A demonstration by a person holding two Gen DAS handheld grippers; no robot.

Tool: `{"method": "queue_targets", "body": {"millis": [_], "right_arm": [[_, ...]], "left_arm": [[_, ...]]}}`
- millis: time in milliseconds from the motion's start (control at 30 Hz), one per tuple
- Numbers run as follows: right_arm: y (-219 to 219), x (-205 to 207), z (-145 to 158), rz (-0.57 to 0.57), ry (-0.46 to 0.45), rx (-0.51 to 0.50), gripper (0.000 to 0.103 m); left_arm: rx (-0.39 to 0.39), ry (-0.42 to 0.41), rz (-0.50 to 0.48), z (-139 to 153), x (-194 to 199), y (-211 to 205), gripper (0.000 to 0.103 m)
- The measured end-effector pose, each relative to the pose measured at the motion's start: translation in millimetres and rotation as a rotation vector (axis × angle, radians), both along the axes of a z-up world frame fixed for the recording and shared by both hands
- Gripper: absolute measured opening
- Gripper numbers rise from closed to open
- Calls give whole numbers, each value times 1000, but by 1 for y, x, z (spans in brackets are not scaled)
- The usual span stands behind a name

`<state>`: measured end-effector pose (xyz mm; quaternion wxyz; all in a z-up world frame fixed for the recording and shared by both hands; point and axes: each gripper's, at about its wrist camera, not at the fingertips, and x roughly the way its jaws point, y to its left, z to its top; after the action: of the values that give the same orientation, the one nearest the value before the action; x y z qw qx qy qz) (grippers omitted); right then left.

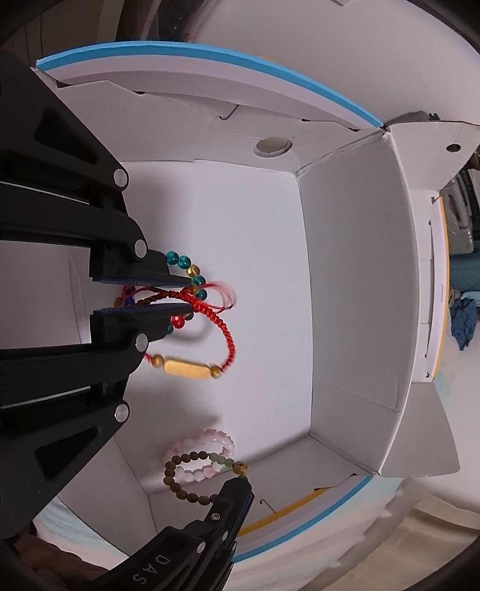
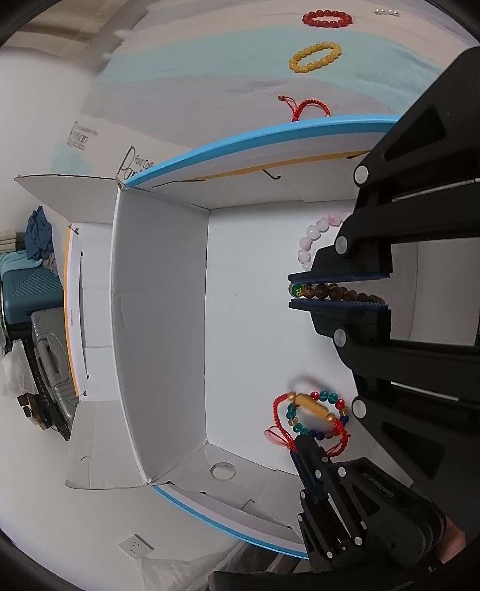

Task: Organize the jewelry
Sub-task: 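Open both tools to release the bracelets into the box, then move both tools back toward the yellow and red bracelets on the bed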

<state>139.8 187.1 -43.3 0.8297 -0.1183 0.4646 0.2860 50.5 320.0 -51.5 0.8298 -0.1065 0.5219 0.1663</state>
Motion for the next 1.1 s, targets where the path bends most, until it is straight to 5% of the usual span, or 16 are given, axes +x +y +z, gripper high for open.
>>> {"method": "queue_targets", "body": {"millis": [233, 300, 700, 1100], "right_arm": [[2, 0, -1, -12, 0, -6, 13], [2, -1, 0, -14, -9, -3, 31], [-20, -5, 29, -58, -95, 52, 69], [-77, 4, 58, -144, -159, 90, 77]], "left_arm": [[2, 3, 10, 0, 0, 3, 11], [11, -5, 16, 3, -1, 3, 19], [54, -102, 28, 34, -8, -8, 59], [90, -184, -59, 64, 10, -67, 91]]}}
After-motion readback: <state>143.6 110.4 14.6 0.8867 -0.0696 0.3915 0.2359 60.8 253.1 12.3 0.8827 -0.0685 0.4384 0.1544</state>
